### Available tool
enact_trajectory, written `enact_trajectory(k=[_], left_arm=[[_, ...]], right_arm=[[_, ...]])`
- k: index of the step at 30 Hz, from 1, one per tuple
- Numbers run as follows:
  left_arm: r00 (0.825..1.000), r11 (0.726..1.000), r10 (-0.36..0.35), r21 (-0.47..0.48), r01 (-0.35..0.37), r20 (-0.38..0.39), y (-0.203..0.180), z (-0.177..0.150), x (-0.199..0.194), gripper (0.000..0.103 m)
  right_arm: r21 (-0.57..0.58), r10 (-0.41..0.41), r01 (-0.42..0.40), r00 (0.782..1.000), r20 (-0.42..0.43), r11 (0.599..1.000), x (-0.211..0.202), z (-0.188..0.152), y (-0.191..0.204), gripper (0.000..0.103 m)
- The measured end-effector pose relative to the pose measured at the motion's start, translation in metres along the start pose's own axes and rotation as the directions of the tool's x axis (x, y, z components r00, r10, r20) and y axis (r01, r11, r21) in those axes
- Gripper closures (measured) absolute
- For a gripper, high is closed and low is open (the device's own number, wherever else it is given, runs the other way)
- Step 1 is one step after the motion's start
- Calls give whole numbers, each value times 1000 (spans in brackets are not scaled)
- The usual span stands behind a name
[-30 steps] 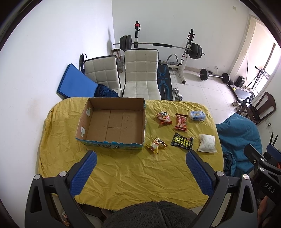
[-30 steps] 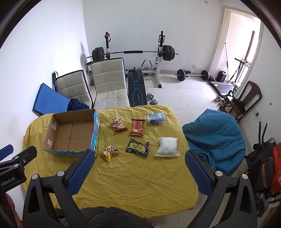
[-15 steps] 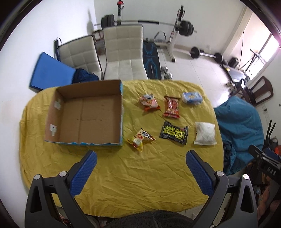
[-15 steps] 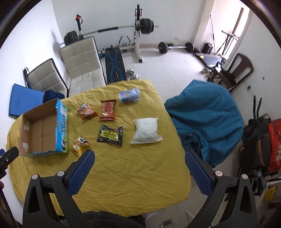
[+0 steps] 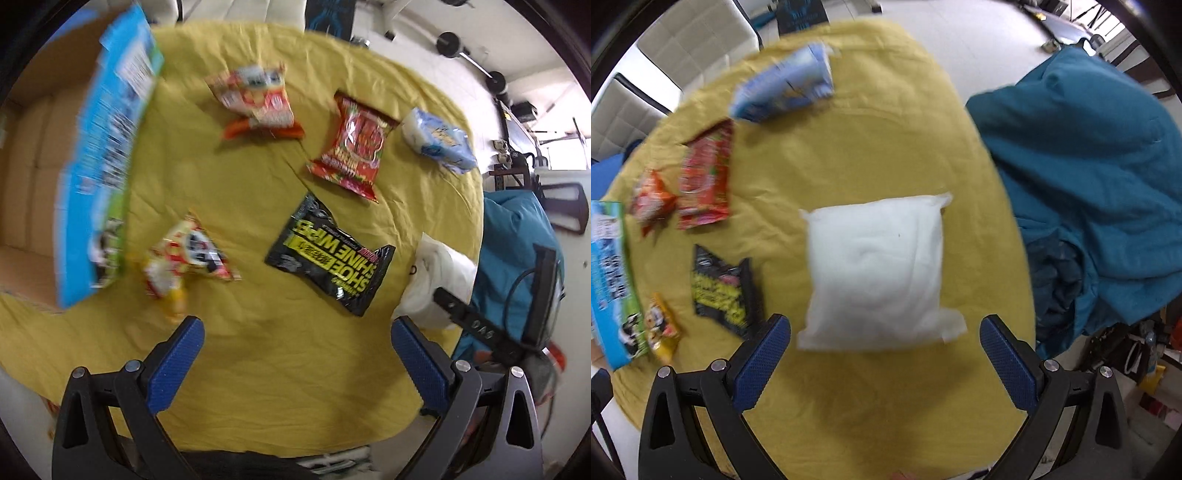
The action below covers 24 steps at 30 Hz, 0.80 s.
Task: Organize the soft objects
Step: 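Grasp the black Shoe Shine Wipes pack with left tool while right tool grasps white pouch, then carry the black pack with left tool while right tool carries white pouch into box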
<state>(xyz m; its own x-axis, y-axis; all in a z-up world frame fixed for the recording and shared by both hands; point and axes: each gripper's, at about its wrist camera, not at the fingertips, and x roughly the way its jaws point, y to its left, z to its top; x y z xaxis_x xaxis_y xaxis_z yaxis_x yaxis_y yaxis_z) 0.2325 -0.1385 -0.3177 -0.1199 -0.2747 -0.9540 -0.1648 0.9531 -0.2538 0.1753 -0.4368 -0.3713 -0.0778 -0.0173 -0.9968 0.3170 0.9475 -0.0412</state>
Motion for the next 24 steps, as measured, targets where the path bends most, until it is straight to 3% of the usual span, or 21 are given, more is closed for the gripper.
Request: enact_trajectory(k=[3,6,13,15,16,18,21,22,24], left_arm=[[996,995,-42,-95,34,-84,-2,18,36,0],[986,980,-80,-195,51,-146,3,28,62,0],[962,917,-176,-389,83,-209,9,40,110,0],[964,919,-134,-392,35,-230,6,42,121,1],[965,921,-114,-390,14,-235,4,42,125,11],[967,937,-47,-346,-44,-250,-3,42,130,16],[971,983,83,-140,-116,-222,-26,39,123,42],[970,987,138,-50,-151,-198,-33,34,119,43],[958,965,245,136,-225,-150,-44,20,117,44]], right_arm=[[25,37,-36,996,-77,999,39,16,-2,0],[39,73,-68,990,-120,997,64,21,-5,11],[-5,72,-74,988,-135,997,71,21,-1,19],[-13,71,-73,988,-134,997,73,20,-1,19],[-13,72,-75,988,-134,997,75,19,-1,20],[-14,74,-76,988,-134,997,75,18,-1,20],[-37,57,-62,988,-141,997,67,15,5,22],[-44,51,-58,988,-144,997,63,10,4,22],[-63,41,-51,988,-152,997,60,7,2,22]])
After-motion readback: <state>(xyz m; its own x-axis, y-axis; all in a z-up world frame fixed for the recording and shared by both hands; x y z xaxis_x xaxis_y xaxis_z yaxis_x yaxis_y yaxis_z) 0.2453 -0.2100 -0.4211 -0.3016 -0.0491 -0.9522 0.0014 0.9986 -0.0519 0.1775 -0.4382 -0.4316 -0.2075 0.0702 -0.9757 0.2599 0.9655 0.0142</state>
